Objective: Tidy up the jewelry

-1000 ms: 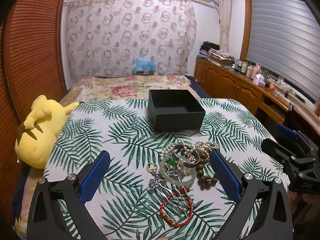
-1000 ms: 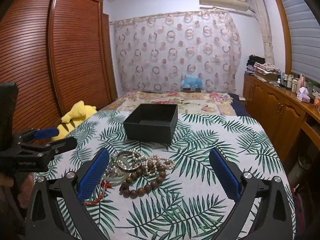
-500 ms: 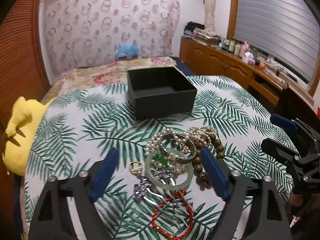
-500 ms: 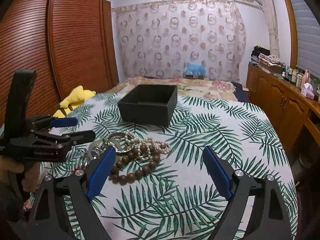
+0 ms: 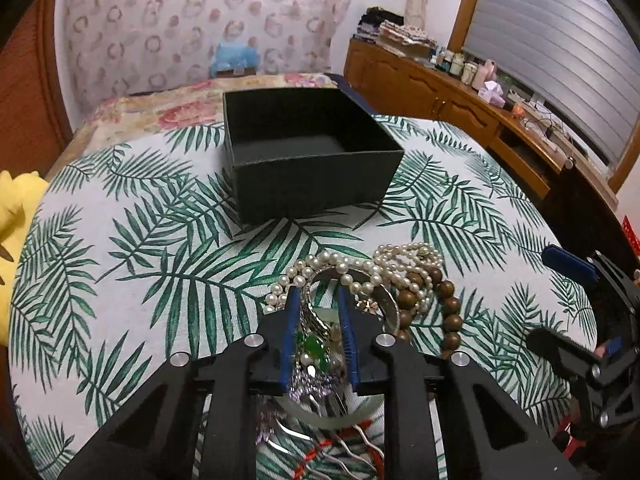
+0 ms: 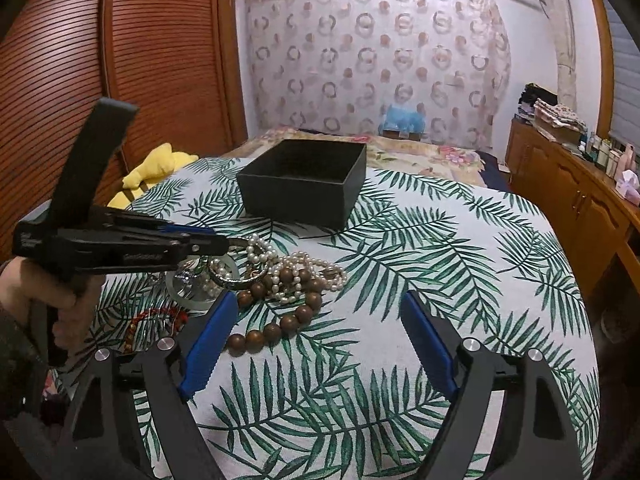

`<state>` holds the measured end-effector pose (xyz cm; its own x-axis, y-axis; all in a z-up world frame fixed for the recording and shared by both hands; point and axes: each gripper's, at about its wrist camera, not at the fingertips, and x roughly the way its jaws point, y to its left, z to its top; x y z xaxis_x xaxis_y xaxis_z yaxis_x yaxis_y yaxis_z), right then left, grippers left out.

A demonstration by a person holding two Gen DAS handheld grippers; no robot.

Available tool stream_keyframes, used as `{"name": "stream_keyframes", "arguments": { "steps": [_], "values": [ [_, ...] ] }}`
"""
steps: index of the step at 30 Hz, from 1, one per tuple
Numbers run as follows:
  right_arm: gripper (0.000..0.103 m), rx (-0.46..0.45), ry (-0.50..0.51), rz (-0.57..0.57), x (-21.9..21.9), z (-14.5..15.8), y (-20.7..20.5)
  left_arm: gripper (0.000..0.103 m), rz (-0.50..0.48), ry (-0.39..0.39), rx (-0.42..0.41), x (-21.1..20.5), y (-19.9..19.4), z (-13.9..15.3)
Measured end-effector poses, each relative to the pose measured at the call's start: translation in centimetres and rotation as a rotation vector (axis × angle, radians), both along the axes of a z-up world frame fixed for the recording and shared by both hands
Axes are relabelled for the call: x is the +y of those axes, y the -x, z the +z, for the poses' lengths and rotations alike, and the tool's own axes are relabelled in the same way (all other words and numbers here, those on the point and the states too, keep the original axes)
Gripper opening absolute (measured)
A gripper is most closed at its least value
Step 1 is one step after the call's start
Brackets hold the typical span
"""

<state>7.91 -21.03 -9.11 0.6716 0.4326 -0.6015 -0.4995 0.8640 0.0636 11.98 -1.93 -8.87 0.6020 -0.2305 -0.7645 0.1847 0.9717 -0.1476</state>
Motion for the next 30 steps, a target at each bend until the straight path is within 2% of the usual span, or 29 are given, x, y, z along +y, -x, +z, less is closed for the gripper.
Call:
{"name": "stream_keyframes", "arguments": {
  "steps": [3,6,15,22,30],
  "values": [
    [0.086,0.012,-0.005,0.006,0.1,-0.3,-0.1,0.013,-0.008,-0.017,-0.007,-0.4,-0.3,0.1],
    [0.086,0.024,-0.003,0.009,0.2,-0.7,0.0,0.004,-0.022,-0.045,-0.009,-0.7,-0.6,0.0],
    [0.086,0.035,-0.004,0.015,0.4,-1.1,0.3,0.003,-0.025,-0.047,-0.084,-0.4,1.1,1.6],
    [0.086,0.05,0.007,0.018,0.5,-1.4,0.2,0.003,-0.001,-0.014,-0.157,0.3,2.9,3.5],
    [0.066,0.089,0.034,0.058,0.9,-1.8,-1.8,0.003,0.011,-0.004,-0.215,0.3,4.3,4.7]
  ]
}}
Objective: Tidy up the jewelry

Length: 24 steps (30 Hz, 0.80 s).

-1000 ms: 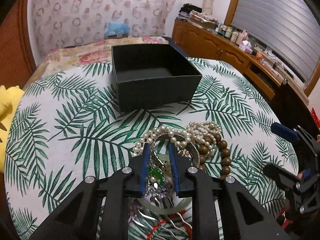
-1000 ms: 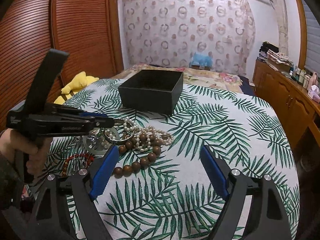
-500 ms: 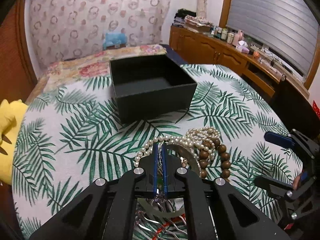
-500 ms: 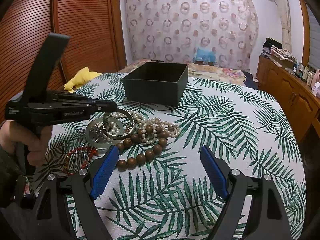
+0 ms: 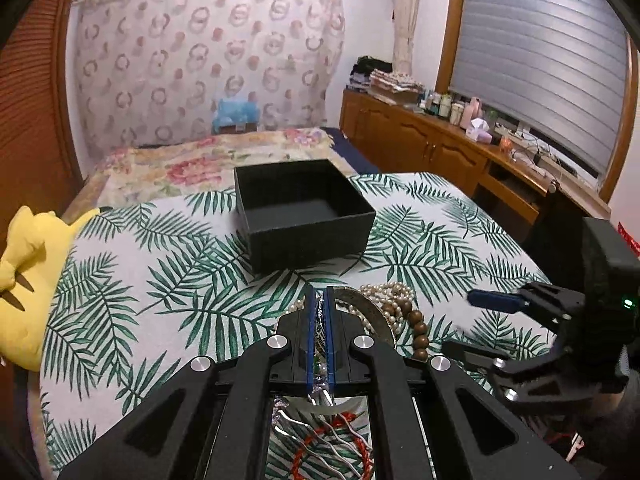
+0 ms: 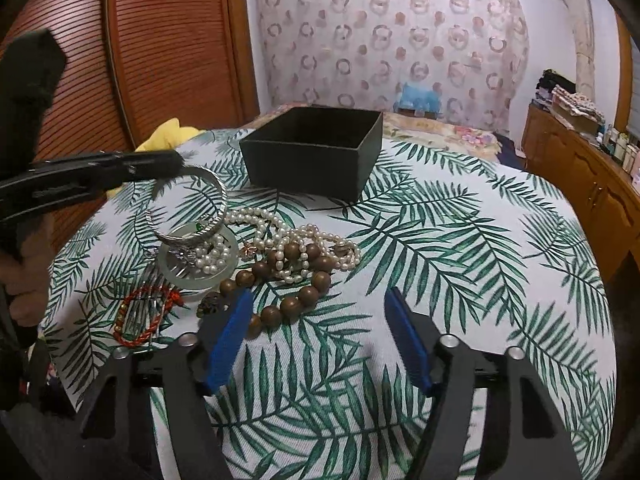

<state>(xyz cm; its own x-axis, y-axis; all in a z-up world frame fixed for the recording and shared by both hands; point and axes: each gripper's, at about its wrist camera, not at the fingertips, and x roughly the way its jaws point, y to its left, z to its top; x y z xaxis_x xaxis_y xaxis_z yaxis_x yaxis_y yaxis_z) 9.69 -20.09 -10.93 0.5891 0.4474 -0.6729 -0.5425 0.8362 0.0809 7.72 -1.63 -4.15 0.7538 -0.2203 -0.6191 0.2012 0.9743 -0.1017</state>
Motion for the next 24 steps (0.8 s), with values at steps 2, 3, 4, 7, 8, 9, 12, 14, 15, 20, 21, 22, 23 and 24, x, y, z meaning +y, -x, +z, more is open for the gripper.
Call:
{"name": "stream_keyframes", "arguments": {
  "steps": [2,3,4,7,8,9,12,14,15,20,21,22,23,24],
  "values": [
    [0.057,0.014,0.006,0.013,0.2,-0.2,-0.7,0.003,0.005,-0.001,-0.013,0.0,0.3,0.1],
    [0.056,0.02,0.009,0.024,0.5,-0.3,-1.1,0.003,0.006,-0.001,-0.016,0.0,0.5,0.1],
    [0.052,0.025,0.011,0.037,0.7,-0.3,-1.5,0.003,0.007,0.001,-0.017,0.0,0.5,0.1],
    [0.049,0.019,0.02,0.05,1.1,-0.2,-2.7,0.003,0.009,0.008,-0.021,0.3,0.8,0.1],
    [0.047,0.02,0.023,0.044,1.1,-0.2,-3.1,0.003,0.009,0.009,-0.022,0.3,0.9,0.2],
    [0.045,0.022,0.027,0.038,1.0,-0.2,-3.6,0.003,0.009,0.009,-0.023,0.3,0.9,0.2],
    [0.038,0.036,0.04,0.018,0.5,-0.2,-5.5,0.003,0.013,0.009,-0.03,0.5,1.1,0.4],
    [0.034,0.05,0.054,0.01,0.2,-0.5,-6.6,0.003,0.014,0.012,-0.032,0.6,1.1,0.4],
    [0.033,0.059,0.06,0.009,0.1,-0.7,-7.1,0.003,0.013,0.011,-0.032,0.5,1.1,0.4],
    [0.031,0.091,0.093,0.03,0.4,-1.5,-8.0,0.003,0.014,0.012,-0.03,0.7,1.2,0.4],
    [0.031,0.093,0.093,0.037,0.6,-1.5,-8.0,0.003,0.014,0.011,-0.03,0.7,1.2,0.4],
    [0.031,0.094,0.096,0.041,0.7,-1.6,-8.0,0.003,0.015,0.012,-0.03,0.7,1.2,0.4],
    [0.031,0.093,0.109,0.043,0.9,-1.7,-8.0,0.003,0.015,0.013,-0.029,0.8,1.2,0.4],
    [0.031,0.088,0.114,0.044,1.2,-1.8,-8.1,0.003,0.015,0.012,-0.029,0.7,1.2,0.3]
  ]
}}
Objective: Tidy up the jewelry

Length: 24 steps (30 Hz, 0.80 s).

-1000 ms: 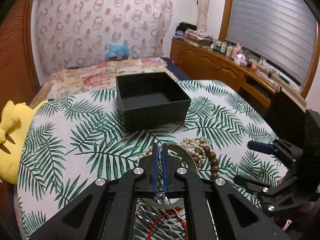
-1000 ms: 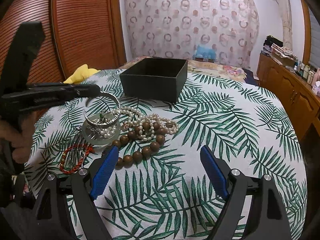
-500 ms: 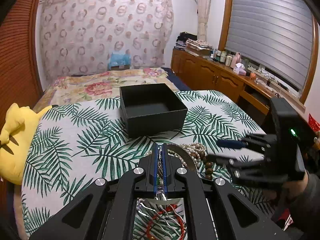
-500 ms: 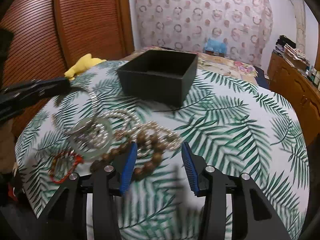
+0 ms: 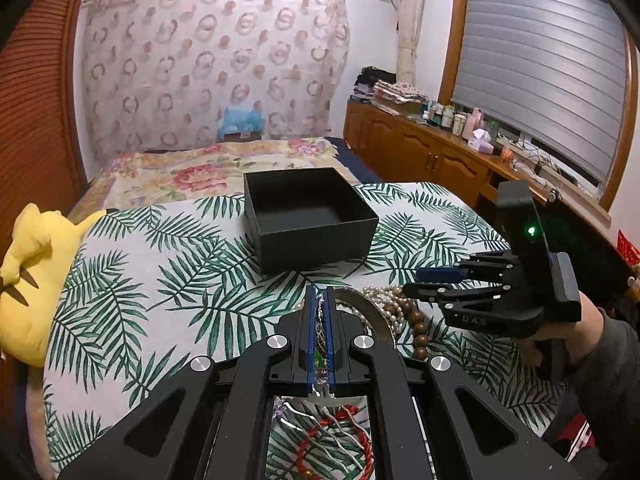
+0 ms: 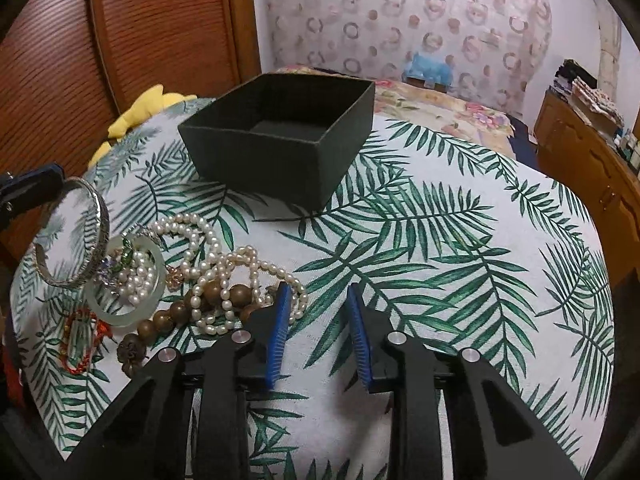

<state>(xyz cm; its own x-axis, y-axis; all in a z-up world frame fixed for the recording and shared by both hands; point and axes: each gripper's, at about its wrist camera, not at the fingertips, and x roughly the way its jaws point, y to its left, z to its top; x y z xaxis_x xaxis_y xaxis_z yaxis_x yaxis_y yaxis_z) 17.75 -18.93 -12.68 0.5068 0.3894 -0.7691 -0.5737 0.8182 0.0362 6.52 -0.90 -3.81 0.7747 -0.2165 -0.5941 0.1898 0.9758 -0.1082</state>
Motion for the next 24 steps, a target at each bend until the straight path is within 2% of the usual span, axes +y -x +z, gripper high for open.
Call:
{"name": "stream_keyframes", "arguments": {
  "steps": [6,8,13,15,16,20,21,24],
  "values": [
    [0.031,-0.025,0.048,0.0,1.5,0.1,-0.4,0.003,0.0,-0.001,-0.001,0.0,0.0,0.0],
    [0.031,0.007,0.042,0.014,2.0,0.0,-0.6,0.003,0.0,0.0,-0.001,0.0,0.0,0.0],
    [0.03,0.007,0.067,0.036,2.3,-0.1,-0.3,0.003,0.0,0.0,0.0,0.0,0.0,0.0],
    [0.02,0.012,0.057,0.046,2.3,0.0,-0.3,0.003,0.001,0.001,-0.002,0.1,0.1,-0.1],
    [0.01,0.01,0.06,0.053,2.5,0.0,-0.1,0.003,0.001,0.001,-0.003,0.1,0.1,-0.1],
    [0.008,-0.011,0.084,0.057,2.4,0.1,0.3,0.003,0.005,0.0,-0.008,0.2,0.2,-0.2],
    [0.0,-0.021,0.086,0.05,2.2,0.2,0.3,0.003,0.007,0.0,-0.01,0.3,0.1,-0.2],
    [0.0,-0.056,0.065,0.028,1.3,1.6,0.5,0.003,0.013,0.003,-0.016,0.5,0.0,0.0]
  ]
}}
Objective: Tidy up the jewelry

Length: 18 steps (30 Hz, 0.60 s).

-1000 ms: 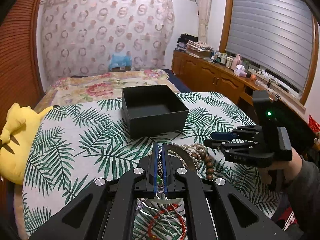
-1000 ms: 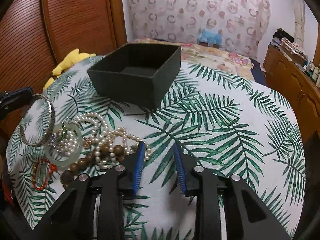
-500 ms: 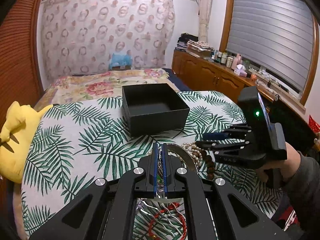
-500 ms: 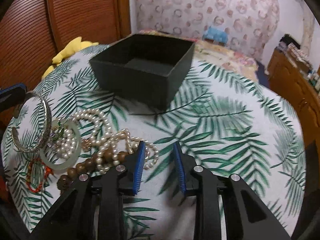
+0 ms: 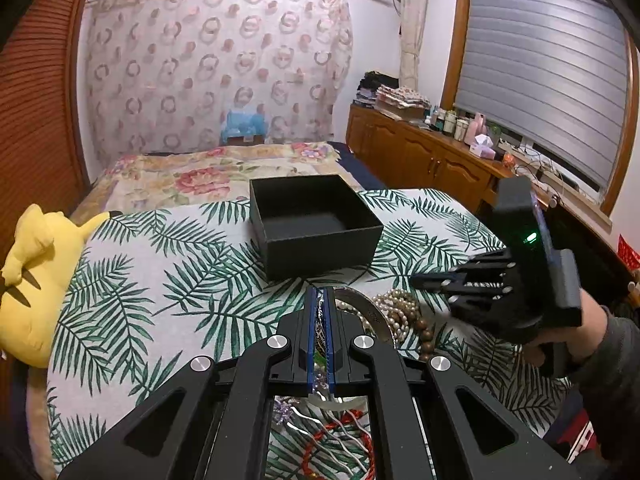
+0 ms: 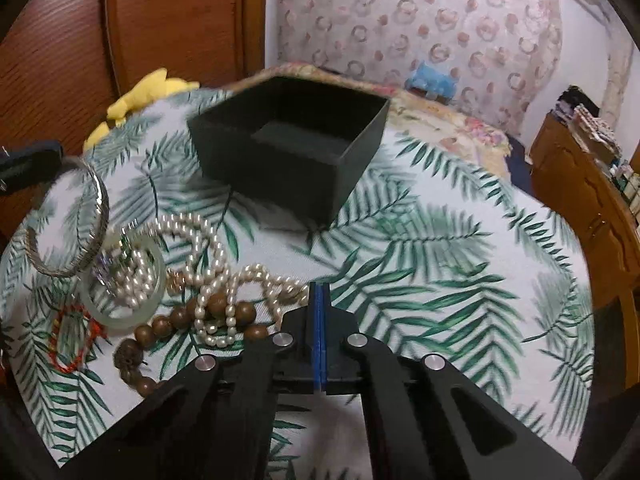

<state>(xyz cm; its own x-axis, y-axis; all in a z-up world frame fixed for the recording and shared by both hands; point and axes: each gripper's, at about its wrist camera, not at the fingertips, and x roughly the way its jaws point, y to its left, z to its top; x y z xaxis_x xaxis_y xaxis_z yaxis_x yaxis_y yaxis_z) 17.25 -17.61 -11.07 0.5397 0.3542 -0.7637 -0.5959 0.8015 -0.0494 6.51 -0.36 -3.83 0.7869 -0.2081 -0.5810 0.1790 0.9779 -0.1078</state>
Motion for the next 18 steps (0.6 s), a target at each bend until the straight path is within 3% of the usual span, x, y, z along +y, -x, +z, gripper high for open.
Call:
{"name": "stream_keyframes", "arguments": {
  "steps": [5,10,12,13,18],
  "values": [
    [0.0,-0.031,-0.013,0.013,-0.8,2.1,0.3,0.003,0.0,0.004,-0.009,-0.2,0.0,0.4],
    [0.001,-0.004,-0.077,0.056,-0.2,2.0,0.6,0.003,-0.002,0.007,-0.011,-0.3,0.1,0.5],
    [0.017,0.0,-0.068,0.069,0.6,1.5,0.6,0.003,0.0,0.006,-0.012,-0.3,0.1,0.5],
    [0.03,0.005,-0.064,0.074,0.9,1.2,0.6,0.003,-0.001,0.006,-0.011,-0.3,0.1,0.4],
    [0.033,0.029,-0.002,0.099,2.4,-0.3,0.1,0.003,0.003,0.008,-0.009,-0.2,0.2,0.3]
  ]
}}
